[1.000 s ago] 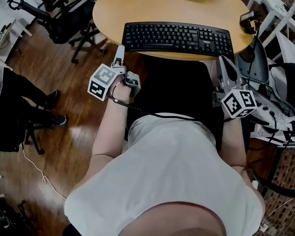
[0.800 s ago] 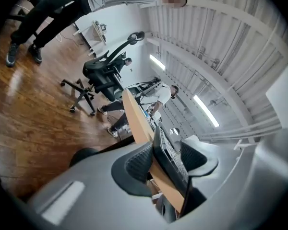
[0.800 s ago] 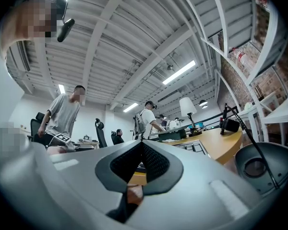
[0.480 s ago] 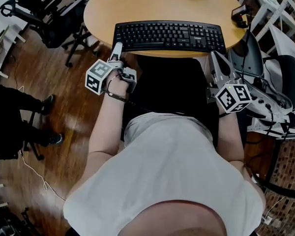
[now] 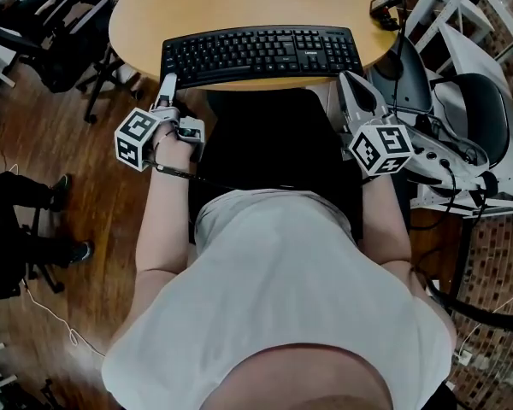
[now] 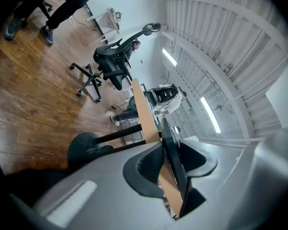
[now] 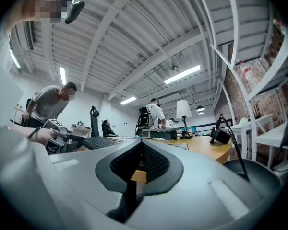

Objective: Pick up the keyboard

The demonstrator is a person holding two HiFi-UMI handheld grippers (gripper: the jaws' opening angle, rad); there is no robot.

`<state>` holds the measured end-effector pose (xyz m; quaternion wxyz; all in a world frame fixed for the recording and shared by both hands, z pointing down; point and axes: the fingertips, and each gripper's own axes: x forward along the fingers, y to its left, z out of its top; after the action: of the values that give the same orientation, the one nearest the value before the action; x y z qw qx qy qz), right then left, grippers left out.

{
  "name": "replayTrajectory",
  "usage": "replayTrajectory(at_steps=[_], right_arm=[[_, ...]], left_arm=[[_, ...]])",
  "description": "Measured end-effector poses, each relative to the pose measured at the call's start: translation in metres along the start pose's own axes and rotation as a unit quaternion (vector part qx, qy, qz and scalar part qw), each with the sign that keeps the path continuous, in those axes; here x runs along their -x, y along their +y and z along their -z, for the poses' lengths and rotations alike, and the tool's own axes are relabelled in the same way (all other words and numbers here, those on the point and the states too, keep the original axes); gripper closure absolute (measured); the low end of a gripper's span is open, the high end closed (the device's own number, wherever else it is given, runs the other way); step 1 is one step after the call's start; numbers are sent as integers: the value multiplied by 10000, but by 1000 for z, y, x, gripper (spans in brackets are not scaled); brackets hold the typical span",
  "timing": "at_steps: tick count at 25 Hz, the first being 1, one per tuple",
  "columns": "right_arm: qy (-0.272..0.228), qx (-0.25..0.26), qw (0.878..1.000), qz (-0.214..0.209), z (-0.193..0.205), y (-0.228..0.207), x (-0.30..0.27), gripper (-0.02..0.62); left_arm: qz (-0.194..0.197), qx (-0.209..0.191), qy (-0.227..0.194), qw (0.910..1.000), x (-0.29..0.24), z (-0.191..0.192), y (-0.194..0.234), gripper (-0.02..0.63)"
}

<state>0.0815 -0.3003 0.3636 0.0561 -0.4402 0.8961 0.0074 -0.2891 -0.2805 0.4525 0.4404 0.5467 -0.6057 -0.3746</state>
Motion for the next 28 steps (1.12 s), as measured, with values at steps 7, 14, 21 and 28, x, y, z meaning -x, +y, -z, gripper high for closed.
replayTrajectory(at_steps=[7, 14, 21, 28], right_arm=[[360, 673, 9969, 178, 7, -18, -12, 506], [710, 59, 9951, 691, 24, -62, -15, 420], [530, -2204, 9674, 1130, 42, -100, -3, 342], [315, -3597, 9266, 1049, 54, -96, -6, 324]], left_arm=[[-23, -47, 22, 10000, 1, 0, -1, 492], [-7, -76, 24, 10000, 1, 0, -1, 491], [-23, -104, 9, 9999, 2, -1, -2, 491], [-21, -119, 10, 9999, 1, 0, -2, 491]])
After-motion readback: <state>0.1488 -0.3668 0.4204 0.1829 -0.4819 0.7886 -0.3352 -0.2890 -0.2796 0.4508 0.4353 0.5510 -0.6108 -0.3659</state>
